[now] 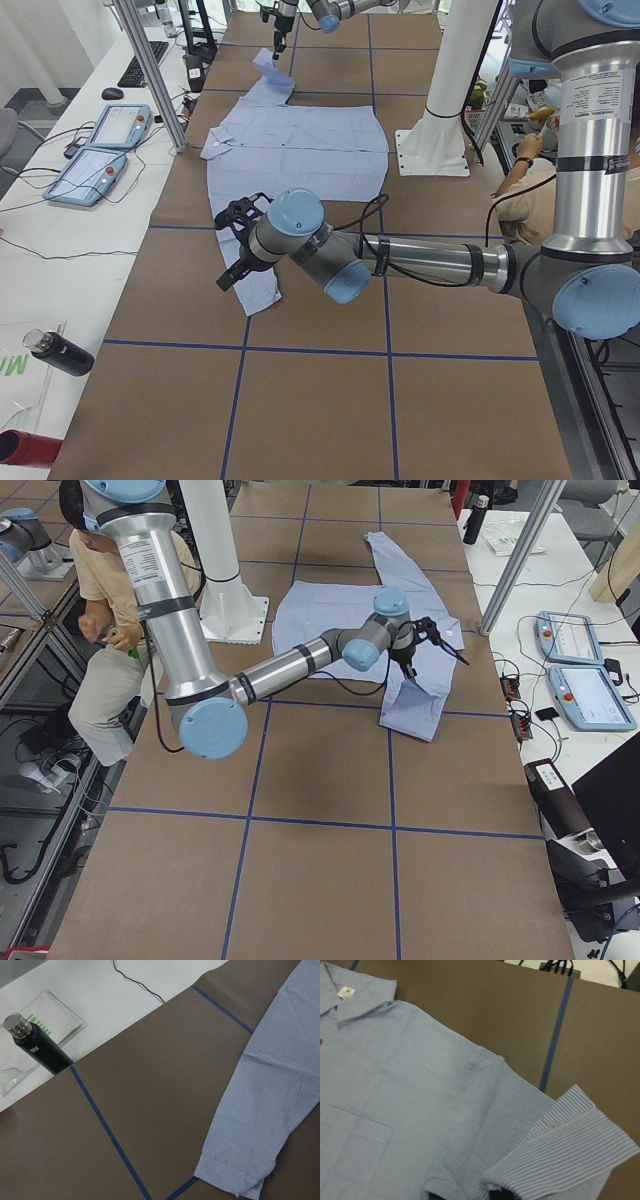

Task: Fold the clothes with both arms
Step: 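Carry the sleeve with the right gripper across the shirt toward the collar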

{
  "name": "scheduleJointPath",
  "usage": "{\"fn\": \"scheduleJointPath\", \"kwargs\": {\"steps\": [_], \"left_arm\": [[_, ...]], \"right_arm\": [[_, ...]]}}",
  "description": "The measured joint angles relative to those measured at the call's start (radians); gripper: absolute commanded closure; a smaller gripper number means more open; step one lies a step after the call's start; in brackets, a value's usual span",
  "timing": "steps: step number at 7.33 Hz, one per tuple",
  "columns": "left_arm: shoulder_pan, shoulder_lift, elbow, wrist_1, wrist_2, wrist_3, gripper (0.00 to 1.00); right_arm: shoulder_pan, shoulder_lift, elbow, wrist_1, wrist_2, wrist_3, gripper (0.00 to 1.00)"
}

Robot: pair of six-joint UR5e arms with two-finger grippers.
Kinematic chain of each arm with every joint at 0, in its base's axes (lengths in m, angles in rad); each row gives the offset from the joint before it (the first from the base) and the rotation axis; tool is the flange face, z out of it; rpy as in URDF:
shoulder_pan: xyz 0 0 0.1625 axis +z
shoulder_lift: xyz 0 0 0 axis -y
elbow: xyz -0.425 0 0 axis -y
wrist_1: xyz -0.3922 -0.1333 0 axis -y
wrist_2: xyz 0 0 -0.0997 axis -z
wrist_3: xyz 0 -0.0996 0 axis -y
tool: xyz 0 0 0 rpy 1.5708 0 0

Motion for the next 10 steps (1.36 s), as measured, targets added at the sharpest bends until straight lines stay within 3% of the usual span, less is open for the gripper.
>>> {"fn": "scheduleJointPath", "kwargs": {"steps": [2, 5, 6, 8, 9, 10], "left_arm": [[0.0, 0.001, -0.001, 0.0, 0.0, 0.0, 0.0], [0.0, 0.001, 0.0, 0.0, 0.0, 0.0, 0.0], [0.0, 0.002, 0.0, 0.0, 0.0, 0.0, 0.0], [0.0, 0.002, 0.001, 0.0, 0.0, 0.0, 0.0], [0.0, 0.002, 0.002, 0.0, 0.0, 0.0, 0.0], [0.0, 0.001, 0.003, 0.0, 0.0, 0.0, 0.0]], "right_arm": [[-0.152, 0.253, -0.06, -0.167, -0.179, 0.233, 1.0], [-0.317, 0.638, -0.427, -0.203, -0.437, 0.487, 1.0], [-0.359, 0.703, -0.505, -0.201, -0.506, 0.525, 1.0], [-0.422, 0.749, -0.564, -0.199, -0.583, 0.548, 1.0], [-0.442, 0.777, -0.607, -0.197, -0.607, 0.551, 0.74], [-0.459, 0.808, -0.657, -0.191, -0.625, 0.552, 0.01]]}}
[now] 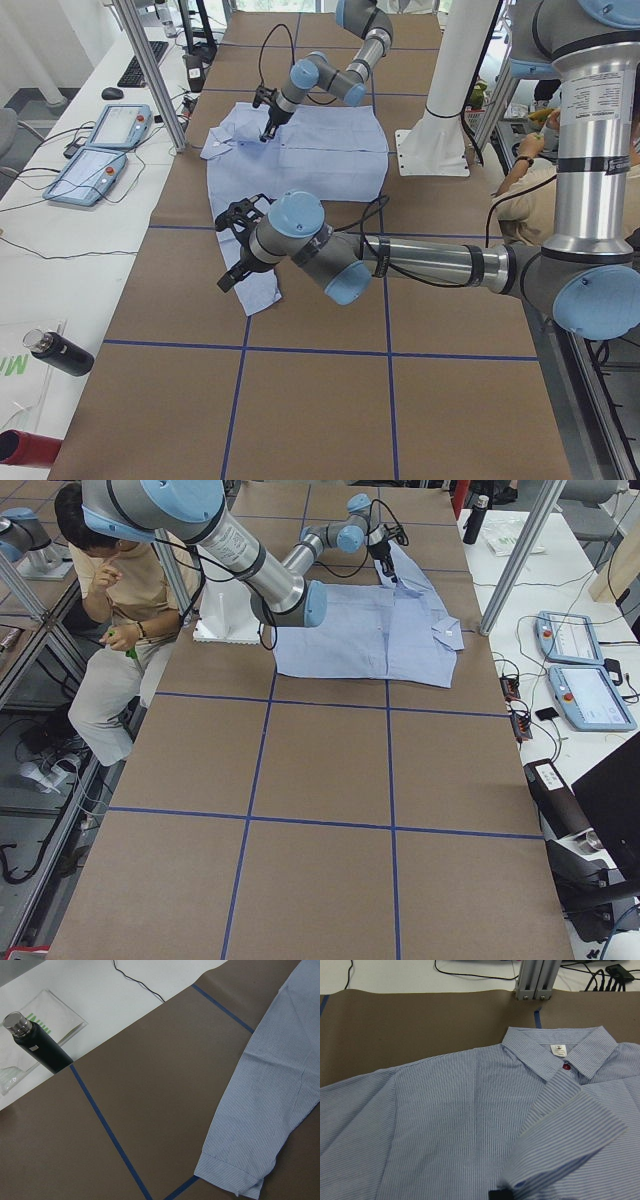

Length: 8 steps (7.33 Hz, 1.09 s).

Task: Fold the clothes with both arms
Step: 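Carry the sleeve with the right gripper across the shirt toward the collar, then release the sleeve on the shirt and withdraw the right gripper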

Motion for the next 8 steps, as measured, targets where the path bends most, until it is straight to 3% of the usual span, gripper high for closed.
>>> {"fn": "scheduleJointPath", "kwargs": {"steps": [4, 6, 8], "left_arm": [[0.0, -0.003, 0.003, 0.0, 0.0, -0.002, 0.0], [0.002, -0.009, 0.009, -0.005, 0.002, -0.006, 0.0], [0.035, -0.008, 0.032, -0.084, 0.004, -0.048, 0.0]], "right_arm": [[-0.028, 0.08, -0.093, 0.008, -0.041, 0.02, 0.0], [0.038, 0.082, -0.082, -0.013, 0.104, 0.018, 0.0], [0.135, -0.016, 0.072, -0.071, 0.281, -0.024, 0.0]]}}
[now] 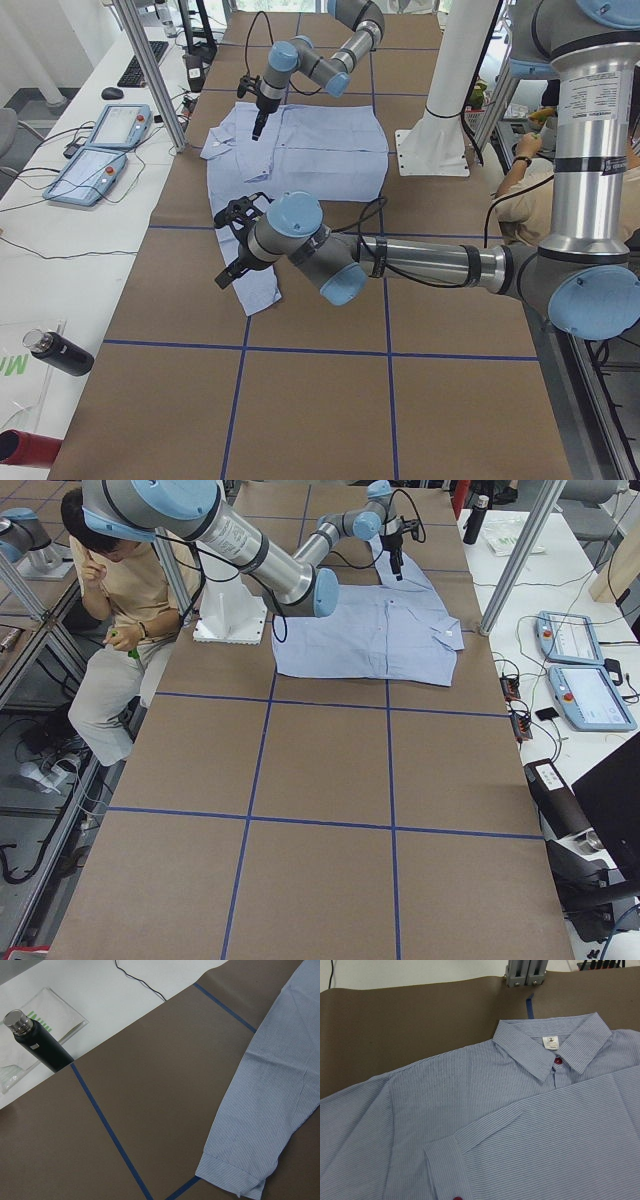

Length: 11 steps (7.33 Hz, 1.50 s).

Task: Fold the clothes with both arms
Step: 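Release the sleeve on the shirt and withdraw the right gripper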

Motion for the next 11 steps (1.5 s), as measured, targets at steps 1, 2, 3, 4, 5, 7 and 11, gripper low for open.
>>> {"fn": "scheduleJointPath", "kwargs": {"steps": [1, 2, 3, 4, 5, 7, 11], "left_arm": [[0.038, 0.0, 0.044, -0.066, 0.011, -0.064, 0.0], [0.078, 0.0, 0.094, -0.168, 0.051, -0.166, 0.0], [0.142, 0.001, 0.135, -0.277, 0.136, -0.294, 0.0], [0.229, 0.001, 0.161, -0.359, 0.239, -0.428, 0.0], [0.319, 0.002, 0.176, -0.412, 0.328, -0.547, 0.0], [0.476, 0.003, 0.201, -0.468, 0.459, -0.675, 0.0], [0.574, 0.003, 0.323, -0.552, 0.593, -0.702, 0.0]], "right_arm": [[0.043, -0.088, 0.133, -0.037, 0.061, -0.046, 0.0], [0.084, -0.194, 0.278, -0.078, 0.114, -0.111, 0.0], [0.138, -0.324, 0.429, -0.104, 0.173, -0.202, 0.0], [0.212, -0.459, 0.562, -0.119, 0.251, -0.31, 0.0], [0.293, -0.588, 0.668, -0.123, 0.326, -0.439, 0.0], [0.448, -0.814, 0.801, -0.116, 0.461, -0.7, 0.0], [0.633, -1.047, 0.86, -0.043, 0.613, -0.95, 0.0]]}}
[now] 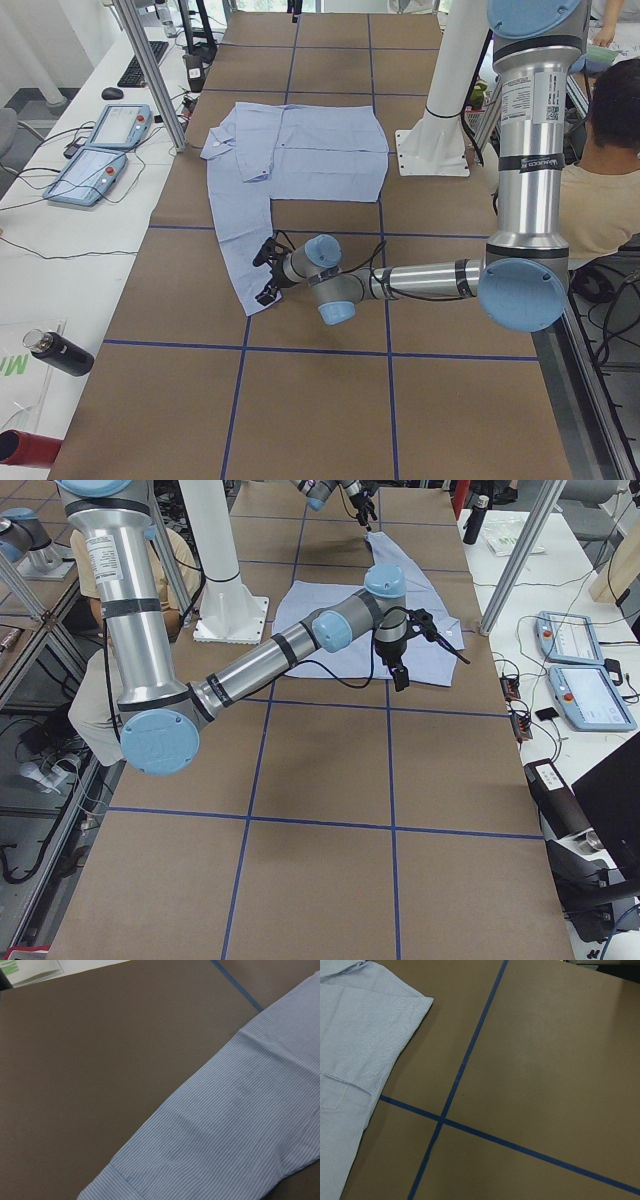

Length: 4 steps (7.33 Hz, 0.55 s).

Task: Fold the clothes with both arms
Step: 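Release the sleeve on the shirt and withdraw the right gripper, then grasp the cuff of the other sleeve with the left gripper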

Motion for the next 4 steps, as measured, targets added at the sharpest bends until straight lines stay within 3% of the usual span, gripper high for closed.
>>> {"fn": "scheduleJointPath", "kwargs": {"steps": [3, 4], "left_arm": [[0.048, -0.011, 0.031, -0.015, 0.012, 0.0, 0.0], [0.062, -0.013, 0.032, -0.016, 0.013, 0.0, 0.07]], "right_arm": [[0.007, -0.009, -0.001, 0.012, 0.007, -0.006, 0.0], [0.008, -0.01, -0.001, 0.013, 0.006, -0.006, 0.0]]}}
